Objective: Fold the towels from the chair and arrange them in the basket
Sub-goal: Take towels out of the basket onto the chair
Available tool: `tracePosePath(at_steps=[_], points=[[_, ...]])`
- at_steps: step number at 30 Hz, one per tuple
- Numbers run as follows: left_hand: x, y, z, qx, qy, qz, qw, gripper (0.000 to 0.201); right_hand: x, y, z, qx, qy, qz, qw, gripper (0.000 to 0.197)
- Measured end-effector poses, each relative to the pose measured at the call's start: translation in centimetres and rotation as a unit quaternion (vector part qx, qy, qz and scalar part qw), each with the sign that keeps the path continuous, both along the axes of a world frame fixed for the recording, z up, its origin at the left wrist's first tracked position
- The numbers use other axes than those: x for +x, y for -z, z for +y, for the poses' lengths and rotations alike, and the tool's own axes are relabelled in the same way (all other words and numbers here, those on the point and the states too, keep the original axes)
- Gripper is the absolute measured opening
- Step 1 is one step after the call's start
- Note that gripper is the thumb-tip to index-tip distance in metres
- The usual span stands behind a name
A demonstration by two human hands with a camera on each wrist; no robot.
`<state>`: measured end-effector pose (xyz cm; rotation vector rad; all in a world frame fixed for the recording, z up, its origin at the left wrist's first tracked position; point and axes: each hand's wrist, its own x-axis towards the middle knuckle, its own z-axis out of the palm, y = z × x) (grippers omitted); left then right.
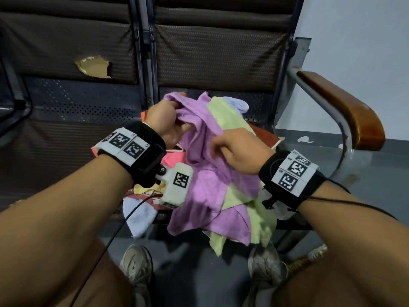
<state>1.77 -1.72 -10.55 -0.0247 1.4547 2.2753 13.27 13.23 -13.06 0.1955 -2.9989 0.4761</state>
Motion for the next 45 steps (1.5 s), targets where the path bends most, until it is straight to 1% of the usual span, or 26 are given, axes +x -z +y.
tracePosePath(at_steps=[3, 5, 6, 7, 9, 10, 12, 14, 15, 17, 19, 21, 23, 24, 26, 28, 30, 32, 34, 35, 37, 38, 40, 42, 43, 45], points=[[1.0, -0.3, 0.3, 0.039, 0.065, -0.017, 0.997, 0.026, -0.3, 0.9, -1.3, -0.033, 0.08, -0.006, 0.996, 0.032], [1.6, -0.5, 0.6, 0.045, 0.086, -0.013, 0.995, 0.03, -0.6, 1.3, -2.4, -0.06, 0.134, -0.011, 0.989, 0.06], [1.8, -0.6, 0.6, 0.047, 0.087, -0.007, 0.995, 0.03, -1.0, 1.6, -2.7, -0.054, 0.152, -0.014, 0.987, 0.065], [1.9, -0.6, 0.6, 0.051, 0.081, -0.003, 0.995, 0.028, -1.3, 1.7, -2.6, -0.05, 0.163, -0.014, 0.985, 0.061], [1.6, -0.7, 0.3, 0.048, 0.043, 0.01, 0.998, 0.024, -1.9, 1.6, -1.3, -0.056, 0.2, -0.002, 0.978, 0.035], [1.2, -0.6, 0.0, 0.033, 0.02, 0.027, 0.999, 0.023, -2.2, 1.3, -0.4, -0.079, 0.222, 0.023, 0.972, 0.029], [0.5, -0.1, -0.6, -0.038, -0.011, 0.078, 0.996, 0.023, -2.4, 0.6, 1.6, -0.132, 0.258, 0.115, 0.95, 0.033], [0.1, 0.6, -1.2, -0.136, -0.013, 0.13, 0.982, 0.03, -2.4, -0.3, 2.7, -0.136, 0.265, 0.22, 0.929, 0.033], [-0.1, 0.9, -1.3, -0.165, -0.013, 0.148, 0.975, 0.031, -2.3, -0.4, 2.9, -0.12, 0.262, 0.252, 0.924, 0.028], [-0.5, 0.7, -1.5, -0.171, -0.029, 0.151, 0.973, 0.034, -2.3, -0.2, 3.0, -0.084, 0.249, 0.267, 0.927, 0.021], [-1.0, 0.3, -1.7, -0.133, -0.047, 0.133, 0.981, 0.035, -2.2, 0.7, 3.1, -0.048, 0.228, 0.215, 0.948, 0.025], [-1.5, 0.2, -2.3, -0.099, -0.059, 0.117, 0.986, 0.031, -1.8, 2.3, 2.8, -0.001, 0.199, 0.081, 0.977, 0.028], [-2.2, 0.8, -3.0, -0.091, -0.081, 0.115, 0.986, 0.026, -1.3, 4.2, 2.3, 0.036, 0.166, -0.064, 0.983, 0.033], [-2.6, 1.1, -3.3, -0.106, -0.083, 0.118, 0.984, 0.024, -1.2, 4.9, 2.1, 0.035, 0.156, -0.099, 0.982, 0.035], [-3.5, 1.8, -3.8, -0.164, -0.076, 0.115, 0.977, 0.023, -1.2, 5.1, 2.1, -0.008, 0.163, -0.076, 0.984, 0.037], [-4.5, 2.3, -4.2, -0.186, -0.101, 0.087, 0.973, 0.031, -1.4, 4.1, 2.9, -0.102, 0.216, 0.029, 0.971, 0.031], [-4.9, 2.6, -4.4, -0.197, -0.104, 0.076, 0.972, 0.035, -1.6, 2.8, 3.8, -0.19, 0.245, 0.128, 0.942, 0.024], [-5.0, 2.4, -4.4, -0.191, -0.063, 0.055, 0.978, 0.028, -1.6, 1.7, 4.3, -0.263, 0.24, 0.164, 0.92, 0.025], [-5.1, 1.4, -4.4, -0.12, -0.057, -0.007, 0.991, 0.026, -1.4, 1.0, 4.3, -0.291, 0.235, 0.182, 0.909, 0.032], [-5.3, 0.8, -4.4, -0.083, -0.053, -0.032, 0.995, 0.026, -1.2, 0.8, 4.4, -0.289, 0.226, 0.181, 0.913, 0.035], [-5.5, -0.1, -4.8, -0.056, -0.005, -0.049, 0.997, 0.025, -0.6, 0.6, 4.4, -0.26, 0.179, 0.141, 0.938, 0.038], [-5.6, -0.4, -5.1, -0.054, 0.027, -0.048, 0.997, 0.024, -0.3, 0.8, 4.4, -0.224, 0.147, 0.105, 0.958, 0.038], [-5.8, -0.6, -5.9, -0.059, 0.065, -0.04, 0.995, 0.023, 0.1, 1.6, 4.3, -0.097, 0.089, 0.008, 0.991, 0.032], [-5.9, -0.4, -6.7, -0.08, 0.066, -0.023, 0.994, 0.021, 0.6, 2.6, 3.8, 0.02, 0.064, -0.097, 0.993, 0.025], [-5.9, -0.2, -7.0, -0.094, 0.055, -0.01, 0.994, 0.022, 0.7, 2.9, 3.9, 0.041, 0.068, -0.116, 0.99, 0.024], [-6.1, 0.2, -7.4, -0.136, 0.028, 0.016, 0.99, 0.024, 0.7, 2.8, 4.5, -0.005, 0.102, -0.084, 0.991, 0.026]])
